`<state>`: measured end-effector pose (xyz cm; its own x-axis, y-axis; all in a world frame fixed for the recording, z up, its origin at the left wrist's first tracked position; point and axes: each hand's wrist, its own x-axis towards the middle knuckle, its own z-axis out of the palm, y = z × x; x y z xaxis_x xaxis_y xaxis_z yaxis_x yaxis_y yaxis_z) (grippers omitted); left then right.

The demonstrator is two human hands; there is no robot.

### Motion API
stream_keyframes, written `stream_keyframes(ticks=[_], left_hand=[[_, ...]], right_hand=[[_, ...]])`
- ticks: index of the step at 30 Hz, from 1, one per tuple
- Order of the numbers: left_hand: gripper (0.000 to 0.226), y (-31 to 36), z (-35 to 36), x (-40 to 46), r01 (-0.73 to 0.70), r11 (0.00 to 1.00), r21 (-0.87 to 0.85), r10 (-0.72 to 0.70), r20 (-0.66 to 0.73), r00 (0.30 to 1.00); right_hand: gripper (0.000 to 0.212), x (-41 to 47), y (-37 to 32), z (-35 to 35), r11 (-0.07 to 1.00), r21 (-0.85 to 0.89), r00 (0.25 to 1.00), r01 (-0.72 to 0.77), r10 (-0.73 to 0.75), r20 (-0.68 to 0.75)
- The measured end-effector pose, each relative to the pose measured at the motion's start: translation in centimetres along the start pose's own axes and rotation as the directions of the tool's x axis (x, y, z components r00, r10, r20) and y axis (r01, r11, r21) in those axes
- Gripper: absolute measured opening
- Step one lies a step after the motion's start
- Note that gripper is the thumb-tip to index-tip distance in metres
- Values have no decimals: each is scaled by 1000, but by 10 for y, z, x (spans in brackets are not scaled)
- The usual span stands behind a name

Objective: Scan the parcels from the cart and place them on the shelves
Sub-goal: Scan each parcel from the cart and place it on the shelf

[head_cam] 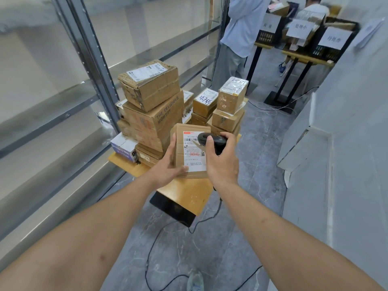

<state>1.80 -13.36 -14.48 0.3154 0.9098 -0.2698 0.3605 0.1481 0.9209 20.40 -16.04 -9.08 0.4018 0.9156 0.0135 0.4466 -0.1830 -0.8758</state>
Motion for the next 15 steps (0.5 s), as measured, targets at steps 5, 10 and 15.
stream_keyframes(ticks=[5, 10, 15], left_hand=[[117, 22, -13, -47, -53, 998, 47, 57, -92, 994], [116, 32, -41, -106, -106, 988, 111, 125, -175, 977], [120, 26, -79, -166, -156, 983, 101, 176, -233, 956]], right_hand=[[35, -34, -35, -14, 996, 23, 996, 89, -88, -36], [36, -84, -74, -19, 983, 47, 984, 176, -175, -19], [33, -139, -112, -14, 969, 61, 970, 241, -242, 13]])
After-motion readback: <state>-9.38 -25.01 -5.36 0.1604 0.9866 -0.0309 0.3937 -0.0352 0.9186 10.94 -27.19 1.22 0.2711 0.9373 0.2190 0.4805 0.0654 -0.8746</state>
